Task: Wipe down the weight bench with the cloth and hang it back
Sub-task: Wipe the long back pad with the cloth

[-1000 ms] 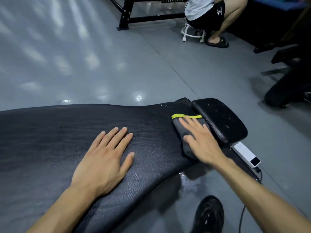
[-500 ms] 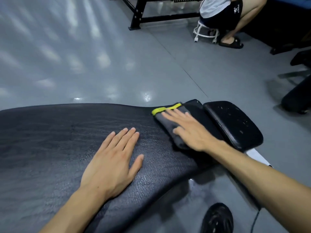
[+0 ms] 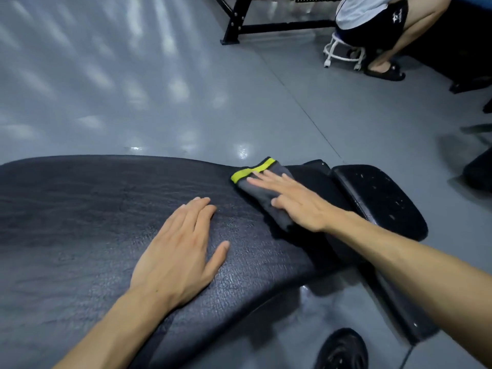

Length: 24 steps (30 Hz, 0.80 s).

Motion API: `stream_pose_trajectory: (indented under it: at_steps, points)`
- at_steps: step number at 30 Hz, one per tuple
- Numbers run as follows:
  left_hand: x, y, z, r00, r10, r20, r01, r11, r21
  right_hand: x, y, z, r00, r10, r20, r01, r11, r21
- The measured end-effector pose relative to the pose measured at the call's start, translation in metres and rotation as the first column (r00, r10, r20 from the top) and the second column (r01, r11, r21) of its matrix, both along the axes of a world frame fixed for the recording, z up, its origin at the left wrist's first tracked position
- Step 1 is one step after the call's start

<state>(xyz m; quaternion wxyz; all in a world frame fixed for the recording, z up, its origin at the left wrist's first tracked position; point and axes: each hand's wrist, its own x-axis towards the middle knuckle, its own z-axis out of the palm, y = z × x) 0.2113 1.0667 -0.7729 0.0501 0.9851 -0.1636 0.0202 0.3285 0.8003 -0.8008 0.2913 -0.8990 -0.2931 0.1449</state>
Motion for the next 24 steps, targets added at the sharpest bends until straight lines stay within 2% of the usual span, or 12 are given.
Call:
stream_pose_trajectory:
  at_steps: [3, 6, 9, 12, 17, 24]
  points:
    - [-0.001, 0.000, 0.000, 1.000, 0.011, 0.020, -0.011, 1.000, -0.004, 0.026, -0.038, 0.000, 0.957, -0.282, -0.063, 0.280, 0.959, -0.040]
    - [0.000, 0.001, 0.000, 1.000, 0.018, 0.026, -0.018, 1.000, -0.008, 0.036, -0.024, -0.001, 0.907, -0.408, -0.104, 0.405, 0.913, -0.048]
    - [0.002, 0.001, 0.000, 0.999, 0.022, 0.028, -0.021, 0.999, -0.030, 0.022, 0.022, 0.004, 0.933, -0.344, -0.102, 0.341, 0.939, -0.048]
    - [0.002, 0.002, 0.001, 0.999, 0.041, 0.019, -0.040, 0.997, -0.060, -0.009, 0.048, 0.015, 0.971, -0.197, -0.138, 0.201, 0.979, 0.015]
    - [0.000, 0.000, 0.004, 0.997, 0.071, -0.002, -0.071, 0.996, -0.044, -0.057, 0.015, 0.024, 0.984, 0.091, -0.150, -0.102, 0.993, -0.062]
    - [0.000, -0.004, 0.010, 0.998, 0.060, -0.035, -0.056, 0.995, 0.085, -0.078, -0.037, 0.041, 0.957, 0.097, -0.275, -0.153, 0.970, -0.190]
